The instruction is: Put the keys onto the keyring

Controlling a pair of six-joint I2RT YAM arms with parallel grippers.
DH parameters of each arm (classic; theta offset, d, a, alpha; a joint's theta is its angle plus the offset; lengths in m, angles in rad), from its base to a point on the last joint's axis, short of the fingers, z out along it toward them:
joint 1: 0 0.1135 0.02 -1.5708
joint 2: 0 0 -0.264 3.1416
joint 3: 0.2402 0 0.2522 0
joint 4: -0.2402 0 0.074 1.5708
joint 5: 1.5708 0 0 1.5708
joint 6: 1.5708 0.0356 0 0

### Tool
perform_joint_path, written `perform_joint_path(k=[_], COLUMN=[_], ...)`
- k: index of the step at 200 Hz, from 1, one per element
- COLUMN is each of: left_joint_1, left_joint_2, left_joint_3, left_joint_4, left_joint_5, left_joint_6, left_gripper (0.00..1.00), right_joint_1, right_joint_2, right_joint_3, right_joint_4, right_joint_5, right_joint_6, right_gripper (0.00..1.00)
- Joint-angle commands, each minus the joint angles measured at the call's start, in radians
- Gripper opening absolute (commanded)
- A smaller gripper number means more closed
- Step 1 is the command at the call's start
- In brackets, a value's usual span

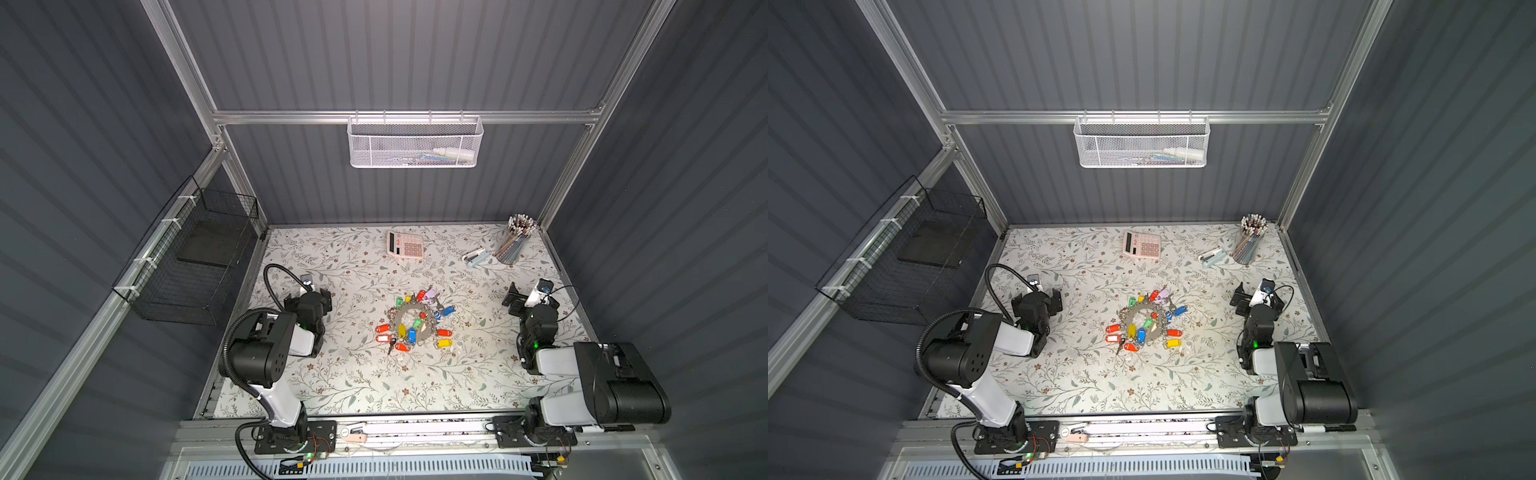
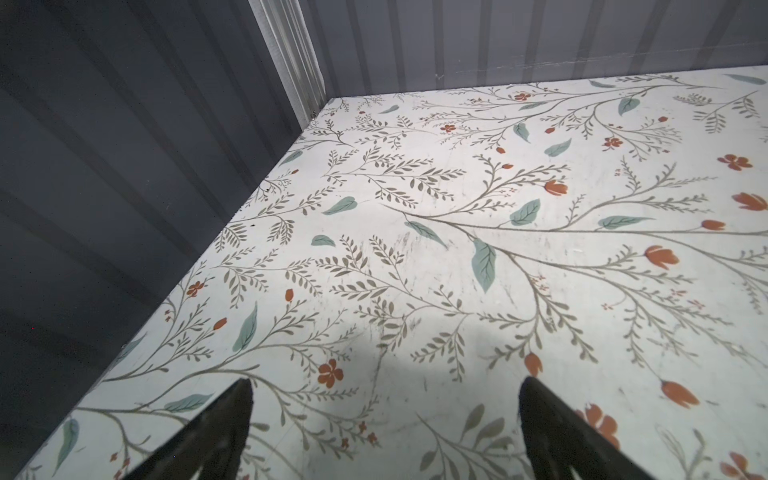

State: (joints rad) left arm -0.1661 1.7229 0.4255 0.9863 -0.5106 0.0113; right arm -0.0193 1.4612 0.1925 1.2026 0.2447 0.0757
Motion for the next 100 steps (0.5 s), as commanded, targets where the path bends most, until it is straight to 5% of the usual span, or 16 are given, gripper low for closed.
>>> perform_joint_path(k=[1,22,44,100], left_joint_1=[0.007,0.007,0.007,0.007], left_joint_2=[0.003,0.0,0.0,-0.001], left_joint_3=[0.011,0.012,0.012,0.011], left_joint_4=[0.015,0.009,0.008,0.009], left_joint_5=[0.012,0.012,0.012,0.012], left_joint_6=[-0.008,-0.011,-0.011,-0.011], left_gripper=[1.0,1.0,1.0,1.0], right_joint_1=[-0.006,-0.007,-0.006,-0.006], right_joint_2=[-0.024,0.023,-0.003,0.001], right_joint_3=[-0.013,0.019,0.126,0.107], right_joint_4=[0.013,0.04,-0.216,-0.169], right_joint_5=[-0.065,-0.048,-0.039,-0.038], right_joint_6=[0.002,-0.002,0.01,0.007], right_gripper=[0.99,0.99,0.99,0.99])
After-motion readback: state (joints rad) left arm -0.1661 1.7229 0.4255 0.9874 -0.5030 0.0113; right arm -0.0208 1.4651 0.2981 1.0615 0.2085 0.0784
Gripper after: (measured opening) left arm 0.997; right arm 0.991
